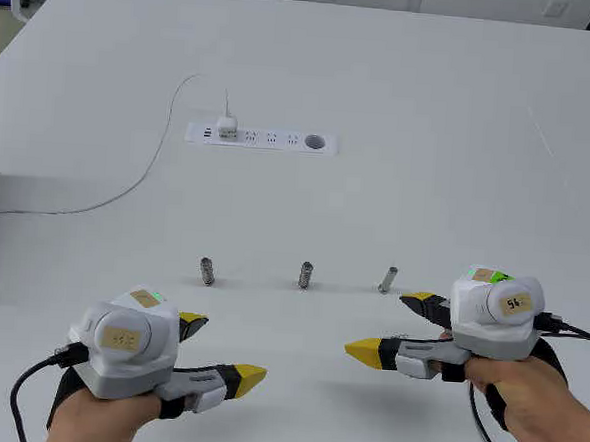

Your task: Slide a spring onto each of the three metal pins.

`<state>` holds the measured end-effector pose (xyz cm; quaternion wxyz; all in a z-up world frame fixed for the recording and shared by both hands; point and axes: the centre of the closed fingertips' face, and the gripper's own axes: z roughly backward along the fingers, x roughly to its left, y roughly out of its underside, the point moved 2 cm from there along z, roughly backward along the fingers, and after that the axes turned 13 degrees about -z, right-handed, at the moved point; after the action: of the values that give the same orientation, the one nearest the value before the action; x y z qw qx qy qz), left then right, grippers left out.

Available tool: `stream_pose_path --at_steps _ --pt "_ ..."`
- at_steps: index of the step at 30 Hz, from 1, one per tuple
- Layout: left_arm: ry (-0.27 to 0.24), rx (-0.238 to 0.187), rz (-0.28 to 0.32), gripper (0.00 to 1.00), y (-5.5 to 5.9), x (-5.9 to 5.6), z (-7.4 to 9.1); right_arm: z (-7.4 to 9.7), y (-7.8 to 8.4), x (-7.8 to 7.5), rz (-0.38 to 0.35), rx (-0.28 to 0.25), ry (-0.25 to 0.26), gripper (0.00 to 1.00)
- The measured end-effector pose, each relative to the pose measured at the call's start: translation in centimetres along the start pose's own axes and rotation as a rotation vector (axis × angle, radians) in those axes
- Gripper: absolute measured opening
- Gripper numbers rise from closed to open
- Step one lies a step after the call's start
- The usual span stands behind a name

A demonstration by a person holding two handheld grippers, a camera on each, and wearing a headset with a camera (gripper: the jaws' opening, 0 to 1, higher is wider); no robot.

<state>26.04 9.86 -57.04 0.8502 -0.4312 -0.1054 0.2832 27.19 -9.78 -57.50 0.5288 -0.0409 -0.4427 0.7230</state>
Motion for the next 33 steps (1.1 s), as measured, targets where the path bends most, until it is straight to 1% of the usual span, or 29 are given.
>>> stream_pose_path --at_steps 8,12,17,23,27,33 --pt "-0.001 0.011 -0.002 0.66 -0.1 0.3 -0.2 0.9 0.7 -0.8 -0.029 -0.004 0.023 0.78" --pt "0.004 0.019 -0.012 0.66 -0.2 0.5 -0.4 1.4 1.1 -1.1 -0.049 -0.016 0.029 0.80" --pt "0.009 0.025 -0.019 0.67 -0.4 0.5 -0.8 2.0 1.6 -1.6 -0.069 -0.028 0.040 0.82" --pt "0.024 0.032 -0.030 0.67 -0.6 -0.1 -1.4 2.7 2.2 -2.1 -0.078 -0.029 0.051 0.84" --pt "0.036 0.034 -0.039 0.68 -0.9 -0.5 -1.9 3.0 2.7 -2.3 -0.078 -0.017 0.055 0.85" --pt "0.058 0.040 -0.058 0.69 -1.2 -1.1 -2.6 3.6 2.9 -2.6 -0.083 -0.021 0.060 0.86"
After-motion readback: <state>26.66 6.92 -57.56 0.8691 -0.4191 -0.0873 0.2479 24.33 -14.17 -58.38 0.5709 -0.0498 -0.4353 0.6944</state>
